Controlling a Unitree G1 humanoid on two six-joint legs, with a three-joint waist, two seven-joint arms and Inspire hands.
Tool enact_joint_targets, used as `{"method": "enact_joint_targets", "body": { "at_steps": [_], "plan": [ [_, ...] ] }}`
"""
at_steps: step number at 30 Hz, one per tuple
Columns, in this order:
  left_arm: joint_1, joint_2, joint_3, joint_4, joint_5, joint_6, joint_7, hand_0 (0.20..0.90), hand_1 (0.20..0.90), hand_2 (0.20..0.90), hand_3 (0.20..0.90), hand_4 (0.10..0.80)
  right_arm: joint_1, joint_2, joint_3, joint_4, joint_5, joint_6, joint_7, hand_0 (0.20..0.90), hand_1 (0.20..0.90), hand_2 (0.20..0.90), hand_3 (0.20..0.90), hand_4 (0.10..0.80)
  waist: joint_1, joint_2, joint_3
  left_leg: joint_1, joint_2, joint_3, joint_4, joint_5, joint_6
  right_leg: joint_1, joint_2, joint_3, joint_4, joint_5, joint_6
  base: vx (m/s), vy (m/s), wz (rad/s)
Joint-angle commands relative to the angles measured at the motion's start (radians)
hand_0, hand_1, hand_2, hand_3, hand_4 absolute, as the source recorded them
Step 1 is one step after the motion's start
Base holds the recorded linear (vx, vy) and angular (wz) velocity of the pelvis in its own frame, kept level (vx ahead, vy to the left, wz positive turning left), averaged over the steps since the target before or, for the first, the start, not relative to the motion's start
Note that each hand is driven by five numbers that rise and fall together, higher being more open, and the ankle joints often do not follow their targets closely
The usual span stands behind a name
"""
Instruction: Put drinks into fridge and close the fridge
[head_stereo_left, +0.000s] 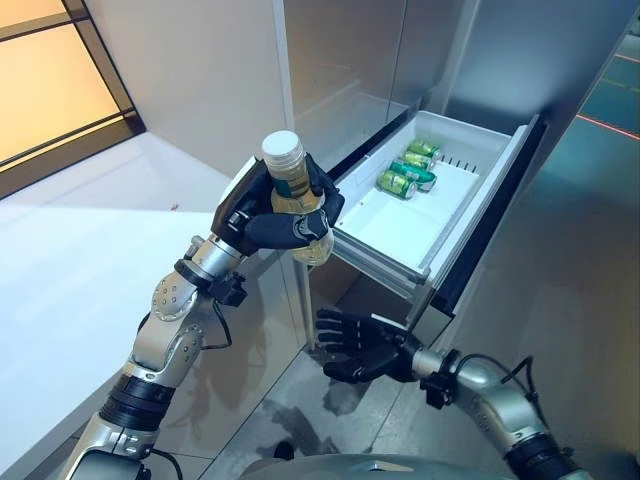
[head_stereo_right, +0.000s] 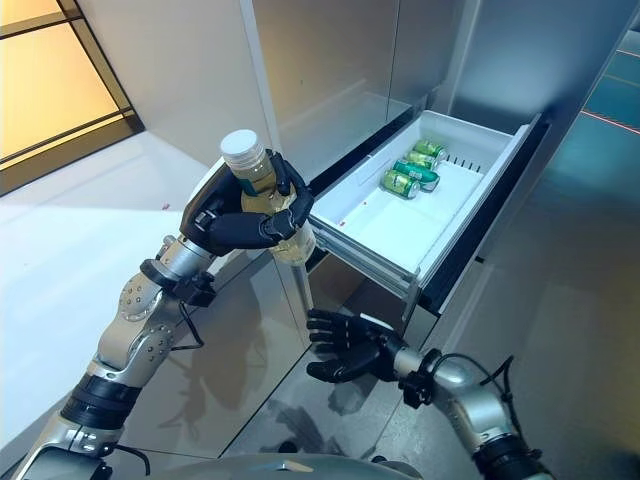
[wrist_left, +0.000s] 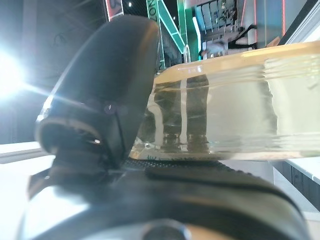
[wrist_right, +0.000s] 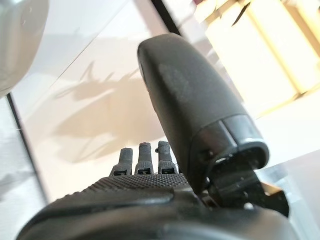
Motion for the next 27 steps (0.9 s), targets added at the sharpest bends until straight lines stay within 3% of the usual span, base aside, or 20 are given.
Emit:
{"method": "enact_joint_targets", "body": {
  "at_steps": [1, 8, 15, 24, 27],
  "plan": [
    [-0.187, 0.026, 0.017, -0.047, -0.113, -0.18, 0.003, 0.3, 0.3, 0.3, 0.2, 0.1, -0.198, 0.023, -0.087, -0.17, 0.198, -0.015, 0.055, 0.9, 0.9, 0.9, 0.9, 0.8, -0.004, -0.016, -0.053, 0.043, -0.095, 0.055, 0.009, -0.14, 0.078, -0.033, 0.049, 0.022, 0.102, -0.101, 0.015, -0.007, -0.004, -0.14],
    [-0.218, 0.047, -0.016, -0.037, -0.124, -0.139, 0.019, 0.3, 0.3, 0.3, 0.2, 0.1, -0.273, -0.035, -0.074, -0.245, 0.215, 0.038, 0.064, 0.9, 0.9, 0.9, 0.9, 0.8, -0.005, -0.024, -0.059, 0.032, -0.096, 0.059, 0.01, -0.137, 0.079, -0.041, 0.048, 0.025, 0.098, -0.094, 0.015, -0.007, -0.007, -0.08],
    [-0.265, 0.046, -0.066, -0.024, -0.133, -0.11, 0.037, 0.3, 0.3, 0.3, 0.2, 0.1, -0.363, -0.071, -0.024, -0.273, 0.185, 0.012, 0.03, 0.9, 0.9, 0.9, 0.9, 0.8, -0.006, -0.029, -0.059, 0.033, -0.097, 0.057, 0.009, -0.136, 0.079, -0.039, 0.05, 0.027, 0.092, -0.089, 0.012, 0.0, 0.0, 0.0],
    [-0.296, 0.022, -0.114, -0.009, -0.117, -0.083, 0.042, 0.3, 0.3, 0.3, 0.2, 0.1, -0.452, -0.048, 0.022, -0.289, 0.239, -0.004, -0.033, 0.9, 0.9, 0.9, 0.9, 0.8, 0.001, -0.03, -0.06, 0.03, -0.099, 0.053, 0.01, -0.135, 0.08, -0.039, 0.051, 0.024, 0.091, -0.088, 0.01, 0.0, 0.0, 0.0],
    [-0.296, 0.011, -0.125, -0.009, -0.111, -0.09, 0.045, 0.3, 0.3, 0.3, 0.2, 0.1, -0.463, -0.021, 0.019, -0.295, 0.308, 0.018, -0.134, 0.9, 0.9, 0.9, 0.9, 0.8, 0.002, -0.03, -0.058, 0.031, -0.098, 0.055, 0.013, -0.136, 0.08, -0.038, 0.05, 0.022, 0.092, -0.089, 0.01, 0.0, 0.0, 0.0]
  ]
}}
